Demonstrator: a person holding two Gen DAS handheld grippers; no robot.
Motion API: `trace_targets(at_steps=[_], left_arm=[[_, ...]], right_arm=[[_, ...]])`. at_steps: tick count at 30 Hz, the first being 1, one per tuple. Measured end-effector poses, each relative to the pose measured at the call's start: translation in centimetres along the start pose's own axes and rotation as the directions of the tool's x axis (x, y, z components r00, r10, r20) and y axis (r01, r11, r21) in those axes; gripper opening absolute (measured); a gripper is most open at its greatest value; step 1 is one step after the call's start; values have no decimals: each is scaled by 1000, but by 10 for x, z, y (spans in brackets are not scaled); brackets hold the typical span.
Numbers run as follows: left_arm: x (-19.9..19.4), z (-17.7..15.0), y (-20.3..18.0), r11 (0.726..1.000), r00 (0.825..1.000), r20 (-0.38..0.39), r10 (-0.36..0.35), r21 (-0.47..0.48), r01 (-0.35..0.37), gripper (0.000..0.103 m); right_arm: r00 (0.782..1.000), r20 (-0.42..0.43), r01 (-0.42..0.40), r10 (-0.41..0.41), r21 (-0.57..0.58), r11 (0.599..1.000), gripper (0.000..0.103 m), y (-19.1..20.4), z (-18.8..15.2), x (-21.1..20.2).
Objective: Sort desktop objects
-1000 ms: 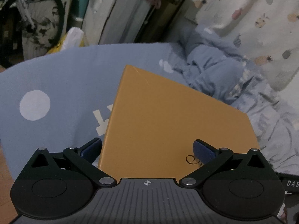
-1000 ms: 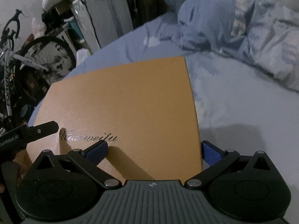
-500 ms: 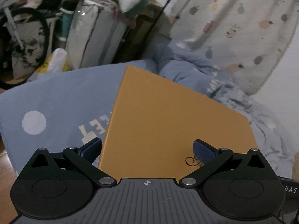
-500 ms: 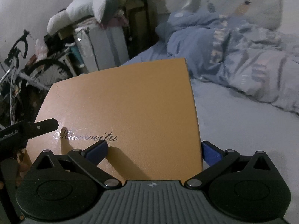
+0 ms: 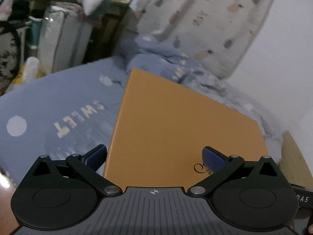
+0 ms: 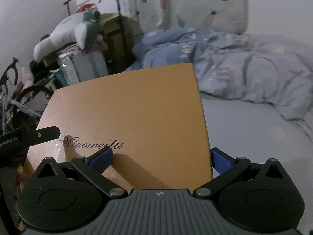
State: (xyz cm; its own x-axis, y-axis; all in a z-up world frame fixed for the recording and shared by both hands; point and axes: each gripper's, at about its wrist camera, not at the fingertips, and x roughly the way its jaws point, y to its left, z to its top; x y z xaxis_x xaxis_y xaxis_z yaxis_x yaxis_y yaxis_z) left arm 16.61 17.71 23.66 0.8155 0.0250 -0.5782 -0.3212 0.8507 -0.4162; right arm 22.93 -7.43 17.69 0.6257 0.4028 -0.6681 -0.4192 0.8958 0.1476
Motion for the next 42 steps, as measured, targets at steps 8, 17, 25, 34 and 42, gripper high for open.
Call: trace_targets(at_steps=[8,17,25,34,42], left_arm=[[6,-53,-26,995,994,-85,-61,69,67,103],[22,-104,-34,987,990,-129,-58,141,76,103],[47,-141,-29,985,985,-167,-44,159,71,103],[75,-166,-21,981,983,-185,-23,185,57,103],[99,-186,-12,980,984,-178,-4,195,39,103]], right_arm=[[996,6,86,-87,79,993,103,-30,-47,-24],[993,3,116,-117,134,984,103,-57,-83,-19],[992,-24,124,-122,164,979,103,-69,-118,-4],[992,-51,120,-113,181,976,103,-78,-143,13],[992,-76,112,-99,199,974,103,-87,-161,32]])
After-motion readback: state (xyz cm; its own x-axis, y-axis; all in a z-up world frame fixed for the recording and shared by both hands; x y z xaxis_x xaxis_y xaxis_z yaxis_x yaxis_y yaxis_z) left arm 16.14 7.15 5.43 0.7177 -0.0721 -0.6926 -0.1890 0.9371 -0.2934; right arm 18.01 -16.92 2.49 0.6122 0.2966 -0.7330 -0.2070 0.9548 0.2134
